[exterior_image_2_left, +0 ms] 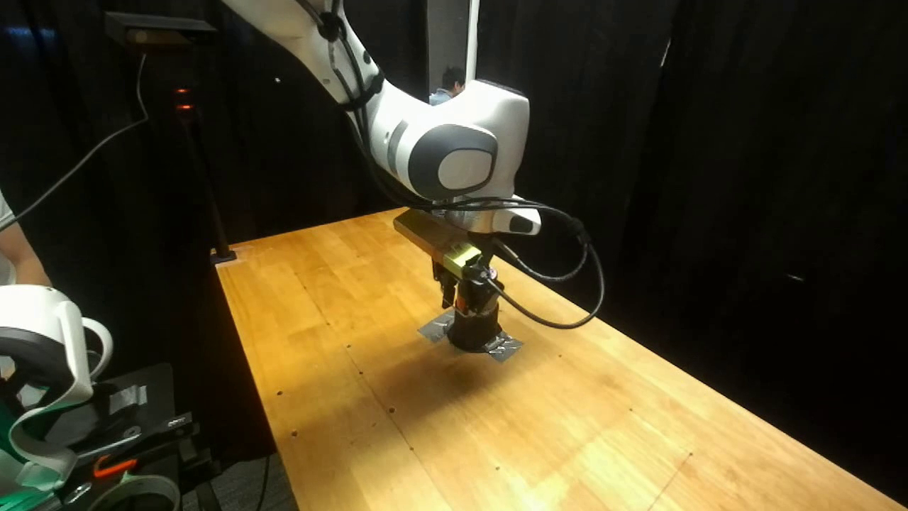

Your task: Put the rubber band on the cup

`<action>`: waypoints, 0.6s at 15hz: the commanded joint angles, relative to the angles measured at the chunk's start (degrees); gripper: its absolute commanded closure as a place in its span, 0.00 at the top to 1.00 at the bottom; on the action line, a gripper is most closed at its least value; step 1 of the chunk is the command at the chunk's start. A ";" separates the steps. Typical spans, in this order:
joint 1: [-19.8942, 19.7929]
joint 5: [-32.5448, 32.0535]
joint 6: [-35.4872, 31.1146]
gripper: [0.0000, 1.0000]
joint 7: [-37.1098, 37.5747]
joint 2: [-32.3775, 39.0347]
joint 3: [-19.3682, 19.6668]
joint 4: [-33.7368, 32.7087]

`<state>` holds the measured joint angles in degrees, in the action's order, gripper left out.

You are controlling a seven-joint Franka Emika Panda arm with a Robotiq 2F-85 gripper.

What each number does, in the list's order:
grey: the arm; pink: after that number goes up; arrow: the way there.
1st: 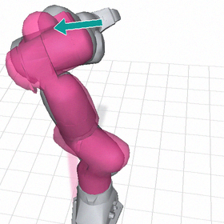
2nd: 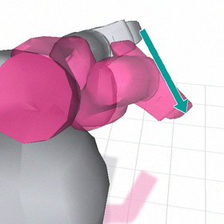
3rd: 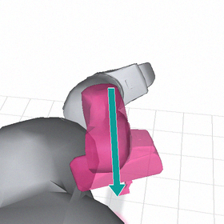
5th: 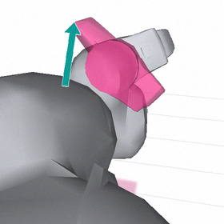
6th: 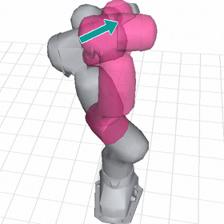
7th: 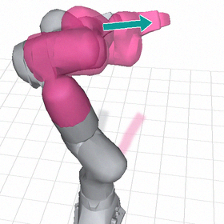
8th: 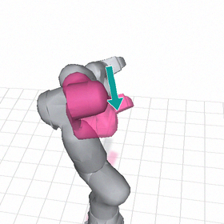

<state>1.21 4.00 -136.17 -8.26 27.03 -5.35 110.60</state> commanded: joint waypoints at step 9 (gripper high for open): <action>-12.98 30.07 -26.10 0.09 -25.25 -9.89 -14.83 19.91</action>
<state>-7.40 25.96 -157.43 -25.79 19.82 -14.90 126.10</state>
